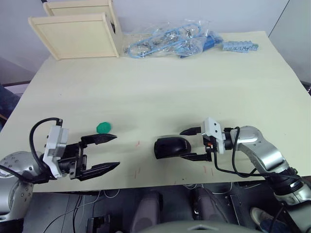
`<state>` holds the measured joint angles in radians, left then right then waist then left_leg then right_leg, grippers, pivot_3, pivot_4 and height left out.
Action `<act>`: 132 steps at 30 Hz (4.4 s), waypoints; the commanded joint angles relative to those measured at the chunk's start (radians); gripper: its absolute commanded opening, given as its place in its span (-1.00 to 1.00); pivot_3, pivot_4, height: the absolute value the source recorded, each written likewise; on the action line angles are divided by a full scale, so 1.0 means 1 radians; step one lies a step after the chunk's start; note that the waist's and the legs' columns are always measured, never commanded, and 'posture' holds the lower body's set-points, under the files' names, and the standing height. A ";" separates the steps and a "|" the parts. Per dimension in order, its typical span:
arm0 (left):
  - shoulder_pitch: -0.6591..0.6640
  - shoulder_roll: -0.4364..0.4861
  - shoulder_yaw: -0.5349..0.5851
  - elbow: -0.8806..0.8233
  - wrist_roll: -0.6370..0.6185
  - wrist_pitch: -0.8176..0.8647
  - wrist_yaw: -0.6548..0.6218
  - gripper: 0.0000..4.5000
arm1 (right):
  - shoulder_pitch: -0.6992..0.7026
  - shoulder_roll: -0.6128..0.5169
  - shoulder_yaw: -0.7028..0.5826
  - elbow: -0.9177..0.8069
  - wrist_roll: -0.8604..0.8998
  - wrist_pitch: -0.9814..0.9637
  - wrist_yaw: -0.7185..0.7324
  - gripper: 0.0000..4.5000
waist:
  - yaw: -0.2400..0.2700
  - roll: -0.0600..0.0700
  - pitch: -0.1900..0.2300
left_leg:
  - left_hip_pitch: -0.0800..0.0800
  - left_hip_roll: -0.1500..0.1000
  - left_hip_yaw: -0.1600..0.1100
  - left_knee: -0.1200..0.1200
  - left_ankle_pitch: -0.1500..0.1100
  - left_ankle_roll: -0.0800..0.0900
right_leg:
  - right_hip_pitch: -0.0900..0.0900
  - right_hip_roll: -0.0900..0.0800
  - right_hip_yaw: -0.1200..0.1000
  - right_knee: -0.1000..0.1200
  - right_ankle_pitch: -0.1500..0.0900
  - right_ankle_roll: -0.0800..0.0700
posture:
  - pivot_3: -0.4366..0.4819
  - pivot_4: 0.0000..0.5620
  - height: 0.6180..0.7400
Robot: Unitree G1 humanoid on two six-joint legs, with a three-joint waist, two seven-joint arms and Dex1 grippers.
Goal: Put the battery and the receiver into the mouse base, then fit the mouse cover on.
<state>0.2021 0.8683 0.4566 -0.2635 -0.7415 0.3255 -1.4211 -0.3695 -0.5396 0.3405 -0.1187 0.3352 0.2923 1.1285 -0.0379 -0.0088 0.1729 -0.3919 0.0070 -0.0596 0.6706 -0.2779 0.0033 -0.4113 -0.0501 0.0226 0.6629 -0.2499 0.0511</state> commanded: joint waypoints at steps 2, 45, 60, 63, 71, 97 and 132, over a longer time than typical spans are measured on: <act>-0.003 0.013 0.009 -0.012 -0.006 0.000 -0.004 1.00 | -0.020 0.019 -0.007 0.013 -0.015 -0.047 0.018 0.83 | 0.000 0.000 0.000 | 0.000 0.000 0.000 0.000 0.000 0.000 | 0.000 0.000 0.000 0.000 0.000 0.000 | -0.05 -0.47 1.00; 0.152 -0.141 0.061 -0.020 -0.059 -0.084 0.010 1.00 | -0.036 0.047 -0.026 0.098 -0.057 -0.099 0.047 0.83 | 0.003 0.000 0.000 | 0.000 0.000 0.000 0.000 0.001 -0.001 | 0.000 0.000 0.000 0.001 0.000 0.000 | -0.05 -0.47 1.00; 0.161 -0.137 0.048 -0.031 -0.043 -0.082 0.031 1.00 | -0.035 0.048 -0.026 0.092 -0.051 -0.092 0.049 0.83 | 0.003 0.000 0.000 | 0.000 0.000 0.000 0.000 0.001 -0.001 | 0.000 0.000 0.000 0.001 0.000 0.000 | -0.05 -0.47 1.00; 0.162 -0.136 0.047 -0.036 -0.043 -0.080 0.035 1.00 | -0.035 0.048 -0.025 0.089 -0.050 -0.089 0.049 0.61 | 0.003 0.000 0.000 | 0.000 0.000 0.000 0.000 0.001 -0.001 | 0.000 0.000 0.000 0.001 0.000 0.000 | -0.05 -0.47 1.00; 0.166 -0.131 0.048 -0.048 -0.040 -0.073 0.047 1.00 | -0.035 0.048 -0.023 0.085 -0.054 -0.092 0.048 0.37 | 0.003 0.000 0.000 | 0.000 0.000 0.000 0.000 0.001 -0.001 | 0.000 0.000 0.000 0.001 0.000 0.000 | -0.05 -0.47 1.00; 0.171 -0.124 0.047 -0.071 -0.030 -0.055 0.074 1.00 | -0.149 -0.038 0.048 -0.255 -0.108 0.288 -0.023 0.37 | 0.003 0.000 0.000 | 0.000 0.000 -0.001 0.000 0.001 -0.001 | 0.000 0.000 0.000 0.001 0.000 0.000 | -0.05 -0.47 1.00; 0.177 -0.126 0.043 -0.027 0.002 -0.089 0.035 1.00 | -0.234 -0.085 0.167 -0.290 -0.173 0.456 -0.070 0.37 | 0.002 0.000 0.000 | 0.000 0.000 -0.001 0.000 0.001 -0.001 | 0.000 0.000 0.000 0.000 0.000 0.000 | -0.05 -0.47 1.00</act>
<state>0.3750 0.7390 0.4908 -0.2905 -0.7372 0.2515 -1.3788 -0.5829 -0.6233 0.5077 -0.3855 0.1624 0.7522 1.0574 -0.0361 -0.0091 0.1727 -0.3918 0.0069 -0.0602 0.6707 -0.2773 0.0023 -0.4113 -0.0504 0.0223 0.6630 -0.2498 0.0507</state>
